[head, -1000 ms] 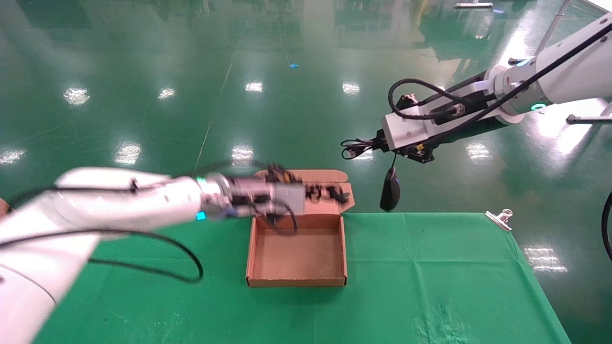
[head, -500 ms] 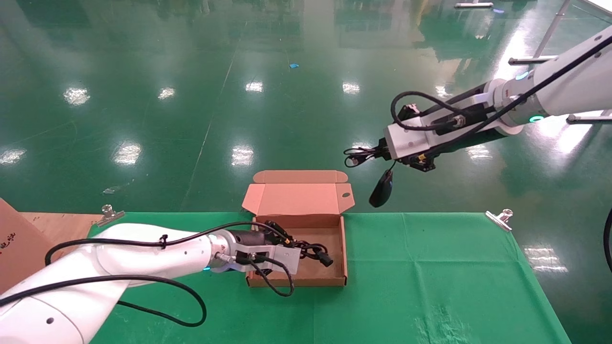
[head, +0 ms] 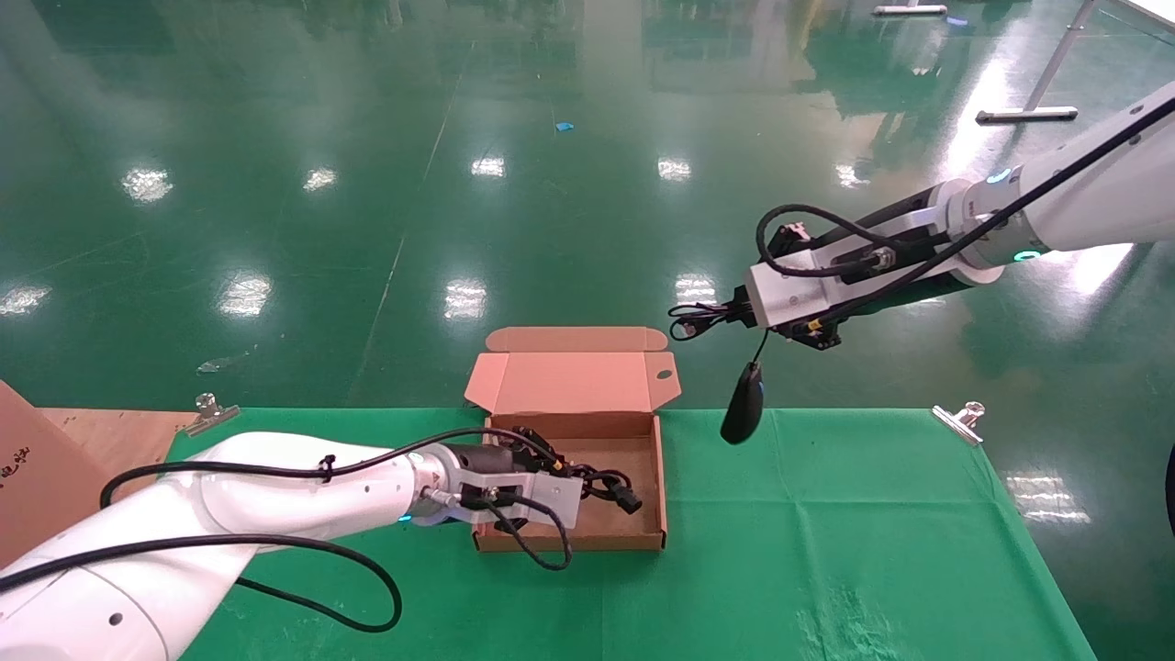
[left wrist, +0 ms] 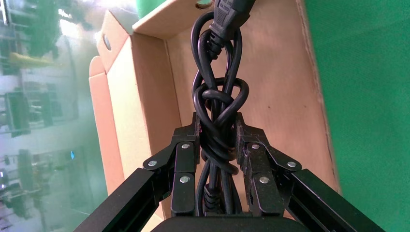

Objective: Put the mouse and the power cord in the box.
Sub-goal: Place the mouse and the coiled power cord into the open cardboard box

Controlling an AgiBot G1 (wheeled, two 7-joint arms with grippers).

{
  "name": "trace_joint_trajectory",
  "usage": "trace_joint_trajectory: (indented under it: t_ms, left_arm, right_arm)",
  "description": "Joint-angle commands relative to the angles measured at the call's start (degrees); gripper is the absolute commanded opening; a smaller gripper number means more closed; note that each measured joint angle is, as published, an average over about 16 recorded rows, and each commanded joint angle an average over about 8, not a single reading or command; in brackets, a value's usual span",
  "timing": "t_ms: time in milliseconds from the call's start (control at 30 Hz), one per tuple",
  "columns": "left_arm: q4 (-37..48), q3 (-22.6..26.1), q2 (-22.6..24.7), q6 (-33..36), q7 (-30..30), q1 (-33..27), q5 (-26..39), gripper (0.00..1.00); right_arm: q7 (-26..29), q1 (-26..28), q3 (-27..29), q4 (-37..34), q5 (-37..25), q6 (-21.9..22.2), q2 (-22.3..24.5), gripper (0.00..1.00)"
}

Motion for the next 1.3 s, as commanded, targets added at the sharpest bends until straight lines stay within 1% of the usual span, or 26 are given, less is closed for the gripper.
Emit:
trace_joint_trajectory:
  t_ms: [33, 67, 100, 600, 733, 867, 1000, 1167, 1300]
  left_arm:
    - [0.1, 0.8, 0.0, 0.0, -0.4, -0.2, -1.0, 0.78]
    - [0.2, 1.2, 0.0, 0.2, -0.5, -0.3, -1.4, 0.9]
    - [0.3, 1.6, 0.0, 0.3, -0.6, -0.5, -1.9, 0.99]
    - [1.0, 6.5, -0.1, -0.6, 0.0, -1.5, -6.9, 1.0]
    - [1.4, 7.3, -0.4, 1.4, 0.0, -3.1, -8.4, 1.0]
    - [2.8, 6.5, -1.3, 6.1, 0.3, -6.0, -11.5, 1.0]
    - [5.2, 4.1, -3.4, 12.2, 2.1, -8.9, -16.0, 1.0]
    - [7.7, 0.6, -8.1, 22.1, 5.9, -11.3, -21.8, 1.0]
    - [9.6, -1.7, -12.0, 29.9, 9.0, -12.4, -25.7, 1.0]
  right_arm:
    - [-0.3, -0.1, 0.0, -0.4, 0.0, 0.1, 0.0, 0.0]
    - [-0.5, -0.1, 0.0, -0.5, 0.0, 0.2, 0.0, 0.0]
    - [-0.6, 0.0, 0.0, -0.7, 0.1, 0.2, -0.1, 0.0]
    - [-1.6, 0.1, 0.2, -2.6, 0.4, 0.2, -1.4, 0.0]
    - [-1.6, 0.3, 0.1, -2.9, 0.3, 0.2, -2.1, 0.0]
    - [-1.4, 0.6, 0.0, -3.0, 0.2, 0.4, -3.0, 0.0]
    - [-1.0, 0.7, -0.1, -3.1, 0.0, 0.8, -4.1, 0.0]
    - [-0.2, -0.2, -0.5, -1.9, 0.0, 1.5, -5.4, 0.0]
    - [1.4, -2.0, -1.3, 1.2, 0.2, 2.0, -6.1, 0.0]
